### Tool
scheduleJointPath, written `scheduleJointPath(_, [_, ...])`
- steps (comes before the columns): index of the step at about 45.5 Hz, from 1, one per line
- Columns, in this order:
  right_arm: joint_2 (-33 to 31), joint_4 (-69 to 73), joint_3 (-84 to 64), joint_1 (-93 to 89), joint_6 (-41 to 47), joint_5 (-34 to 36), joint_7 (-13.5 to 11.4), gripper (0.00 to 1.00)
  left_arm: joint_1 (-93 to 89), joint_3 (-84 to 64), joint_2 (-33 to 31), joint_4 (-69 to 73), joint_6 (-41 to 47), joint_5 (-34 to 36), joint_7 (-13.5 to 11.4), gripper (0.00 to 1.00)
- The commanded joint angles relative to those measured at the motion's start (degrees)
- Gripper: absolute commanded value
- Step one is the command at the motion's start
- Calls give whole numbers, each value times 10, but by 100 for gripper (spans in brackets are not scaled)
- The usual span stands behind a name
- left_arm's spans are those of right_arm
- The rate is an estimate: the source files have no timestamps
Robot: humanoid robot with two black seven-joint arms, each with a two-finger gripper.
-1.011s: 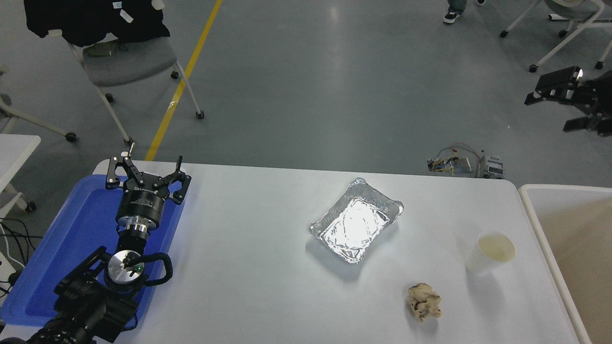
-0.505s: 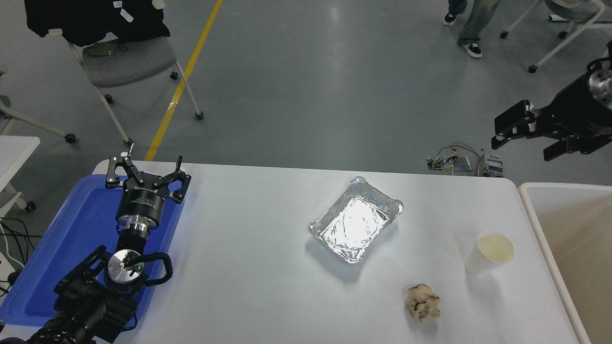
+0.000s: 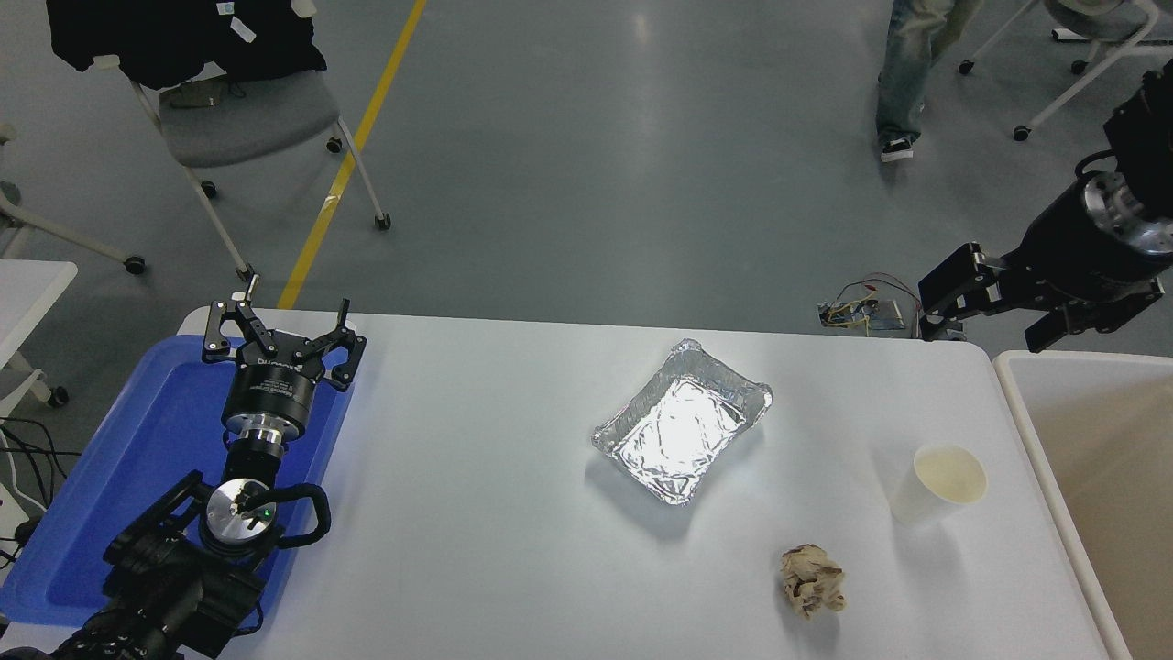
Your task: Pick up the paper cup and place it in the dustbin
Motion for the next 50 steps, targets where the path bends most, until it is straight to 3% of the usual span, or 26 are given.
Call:
scheduleJointPath(1, [8,1,1,-24,-10,-2,0,100,0,0,0,0,0,0,0,100])
scheduleJointPath(24, [-1,-111,50,-221,-108,-71,4,100,0,0,0,0,0,0,-1,100])
scheduleJointPath(50, [1,-209,66,-378,-162,-88,8,100,0,0,0,0,0,0,-1,100])
